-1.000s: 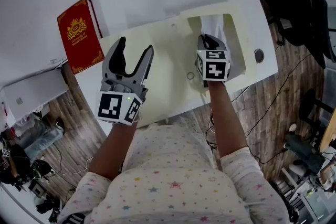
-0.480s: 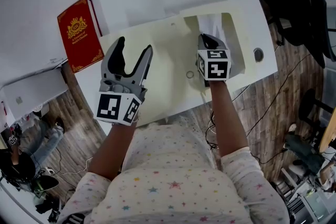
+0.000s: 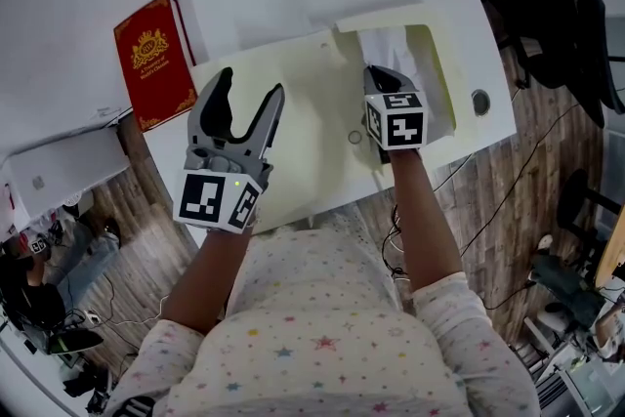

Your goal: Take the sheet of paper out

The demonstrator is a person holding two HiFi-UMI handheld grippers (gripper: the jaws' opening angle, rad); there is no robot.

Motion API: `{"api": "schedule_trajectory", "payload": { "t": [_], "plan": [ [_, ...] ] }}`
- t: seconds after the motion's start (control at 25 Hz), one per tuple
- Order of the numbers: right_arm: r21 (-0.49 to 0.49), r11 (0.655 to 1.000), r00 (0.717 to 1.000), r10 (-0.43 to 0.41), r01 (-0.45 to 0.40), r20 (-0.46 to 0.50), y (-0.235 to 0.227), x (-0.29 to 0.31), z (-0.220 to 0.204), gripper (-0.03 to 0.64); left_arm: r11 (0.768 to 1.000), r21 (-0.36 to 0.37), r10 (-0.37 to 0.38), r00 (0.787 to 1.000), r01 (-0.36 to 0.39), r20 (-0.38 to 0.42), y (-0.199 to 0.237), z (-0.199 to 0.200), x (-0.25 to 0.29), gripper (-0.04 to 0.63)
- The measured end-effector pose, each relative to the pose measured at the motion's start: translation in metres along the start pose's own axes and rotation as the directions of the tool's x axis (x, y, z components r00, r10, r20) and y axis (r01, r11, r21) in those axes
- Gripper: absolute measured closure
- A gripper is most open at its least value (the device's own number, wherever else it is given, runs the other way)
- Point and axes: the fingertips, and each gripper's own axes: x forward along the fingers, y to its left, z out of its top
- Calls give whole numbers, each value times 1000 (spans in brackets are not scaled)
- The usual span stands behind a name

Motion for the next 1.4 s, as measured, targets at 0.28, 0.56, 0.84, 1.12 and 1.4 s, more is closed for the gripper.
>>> {"api": "schedule_trajectory", "payload": {
  "t": [0.28, 0.56, 0.84, 1.12, 1.4],
  "plan": [
    [-5, 998, 998, 68, -68, -13, 18, -1, -1, 614, 1000, 9, 3, 1000, -4, 15, -3, 9, -9, 310],
    [38, 988, 988, 153, -153, -8, 39, -4, -1, 614, 1000, 16, 17, 999, -17, 31, 1, 17, -18, 310],
    [53, 976, 977, 212, -212, 11, 60, -11, 2, 615, 999, 24, 29, 998, -30, 52, 3, 27, -31, 310],
    [56, 966, 967, 252, -254, 45, 81, -23, 10, 615, 999, 26, 42, 997, -44, 72, 7, 36, -46, 310],
    [78, 951, 951, 290, -299, 105, 98, -41, 24, 615, 998, 29, 45, 994, -48, 96, 9, 44, -57, 310]
  ]
}}
